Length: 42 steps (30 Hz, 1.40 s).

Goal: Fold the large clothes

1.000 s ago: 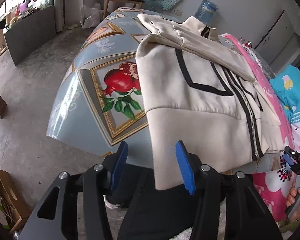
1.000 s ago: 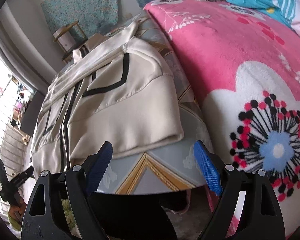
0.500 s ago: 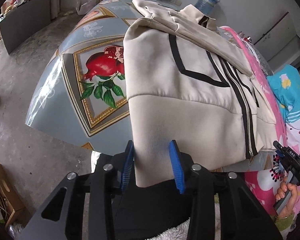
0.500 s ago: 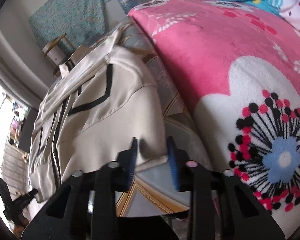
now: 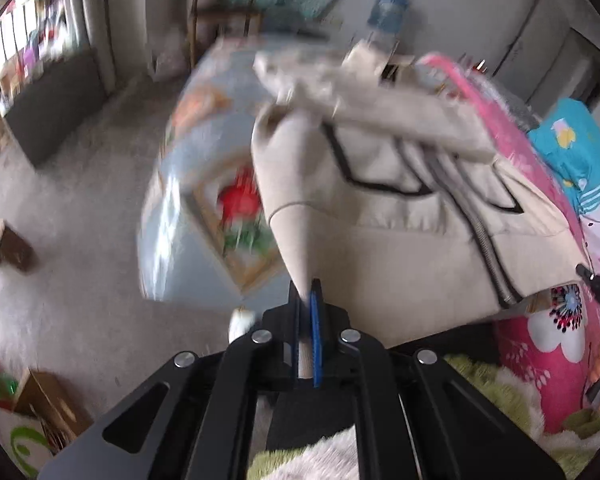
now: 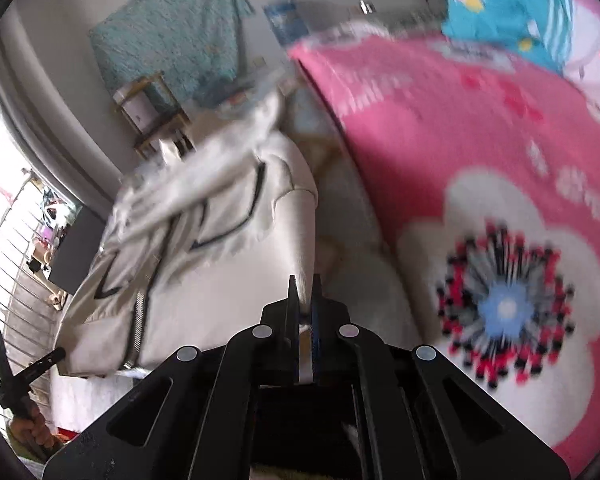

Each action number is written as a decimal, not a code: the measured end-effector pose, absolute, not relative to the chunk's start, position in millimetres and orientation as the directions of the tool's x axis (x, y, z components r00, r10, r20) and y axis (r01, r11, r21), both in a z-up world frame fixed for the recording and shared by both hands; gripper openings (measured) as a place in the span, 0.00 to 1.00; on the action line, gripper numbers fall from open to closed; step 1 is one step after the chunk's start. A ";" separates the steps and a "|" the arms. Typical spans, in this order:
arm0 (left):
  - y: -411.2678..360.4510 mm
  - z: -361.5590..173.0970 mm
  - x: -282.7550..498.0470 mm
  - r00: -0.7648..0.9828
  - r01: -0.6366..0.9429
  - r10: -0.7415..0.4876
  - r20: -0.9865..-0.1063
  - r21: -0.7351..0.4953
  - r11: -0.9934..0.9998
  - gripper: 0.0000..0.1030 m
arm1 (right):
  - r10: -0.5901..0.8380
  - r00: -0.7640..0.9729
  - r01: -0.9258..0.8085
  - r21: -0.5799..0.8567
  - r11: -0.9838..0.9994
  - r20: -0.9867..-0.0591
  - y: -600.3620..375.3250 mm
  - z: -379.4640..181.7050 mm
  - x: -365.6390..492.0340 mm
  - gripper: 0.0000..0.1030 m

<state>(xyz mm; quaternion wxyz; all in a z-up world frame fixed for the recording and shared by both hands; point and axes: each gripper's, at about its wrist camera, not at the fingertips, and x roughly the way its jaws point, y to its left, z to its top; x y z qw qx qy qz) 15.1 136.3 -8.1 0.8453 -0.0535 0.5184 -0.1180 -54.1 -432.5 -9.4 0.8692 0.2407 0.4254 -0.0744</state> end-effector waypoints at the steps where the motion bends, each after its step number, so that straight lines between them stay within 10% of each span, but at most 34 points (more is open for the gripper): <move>1: 140.0 -26.0 19.5 0.383 0.124 -0.270 -0.883 -0.241 0.963 0.05 | 0.096 0.600 0.351 0.369 0.861 -0.794 -436.0 -24.3 -51.2 0.04; 14: 148.5 -60.8 29.9 0.270 0.108 -0.378 -0.885 -0.362 0.926 0.11 | 0.178 0.579 0.340 0.434 0.834 -0.796 -431.0 -52.4 -42.9 0.24; 19: 141.7 -61.3 24.6 0.273 0.130 -0.350 -0.896 -0.326 0.936 0.12 | 0.143 0.586 0.333 0.398 0.855 -0.797 -428.5 -48.8 -44.2 0.06; 42: 168.1 38.3 106.2 0.481 0.160 -0.640 -0.600 -0.657 0.737 0.05 | 0.185 0.768 0.182 0.486 0.855 -0.613 -438.3 41.4 37.0 0.05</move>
